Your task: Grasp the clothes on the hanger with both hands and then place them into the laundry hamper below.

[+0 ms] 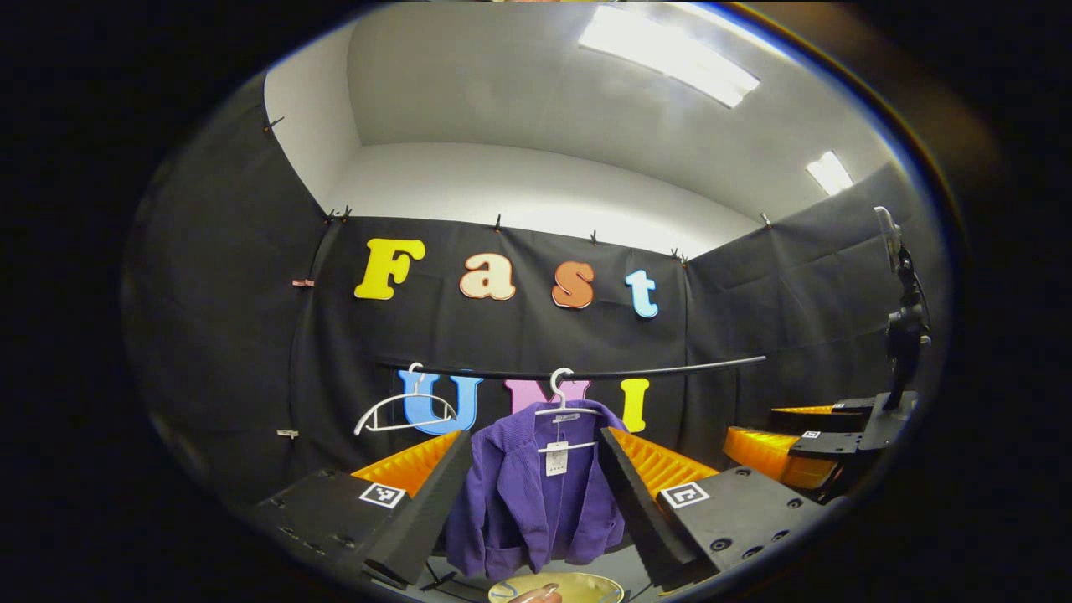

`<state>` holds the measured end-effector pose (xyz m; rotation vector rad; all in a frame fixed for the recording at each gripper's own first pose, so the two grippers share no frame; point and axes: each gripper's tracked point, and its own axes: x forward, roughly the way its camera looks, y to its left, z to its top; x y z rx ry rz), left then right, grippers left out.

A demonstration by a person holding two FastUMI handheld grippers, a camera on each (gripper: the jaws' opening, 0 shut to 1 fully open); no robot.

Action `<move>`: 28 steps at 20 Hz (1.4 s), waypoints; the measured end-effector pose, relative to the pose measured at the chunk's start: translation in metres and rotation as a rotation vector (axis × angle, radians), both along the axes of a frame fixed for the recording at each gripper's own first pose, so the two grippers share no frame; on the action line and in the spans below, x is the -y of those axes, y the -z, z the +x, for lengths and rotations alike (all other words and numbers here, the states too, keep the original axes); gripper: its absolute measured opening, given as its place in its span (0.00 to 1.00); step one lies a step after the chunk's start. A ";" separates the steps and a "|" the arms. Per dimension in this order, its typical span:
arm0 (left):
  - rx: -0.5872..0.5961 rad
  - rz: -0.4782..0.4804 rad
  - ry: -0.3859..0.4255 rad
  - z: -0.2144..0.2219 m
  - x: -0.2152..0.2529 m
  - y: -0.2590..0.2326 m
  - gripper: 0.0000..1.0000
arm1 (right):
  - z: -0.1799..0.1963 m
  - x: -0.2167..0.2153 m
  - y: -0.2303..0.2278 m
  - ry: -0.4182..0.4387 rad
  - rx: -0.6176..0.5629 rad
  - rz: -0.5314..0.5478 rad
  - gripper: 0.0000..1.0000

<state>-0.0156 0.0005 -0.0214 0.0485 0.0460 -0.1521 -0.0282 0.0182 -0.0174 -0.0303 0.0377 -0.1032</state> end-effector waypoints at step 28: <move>-0.106 -0.034 -0.106 0.161 -0.015 0.137 0.95 | 0.212 0.072 0.128 -0.088 -0.078 0.063 0.97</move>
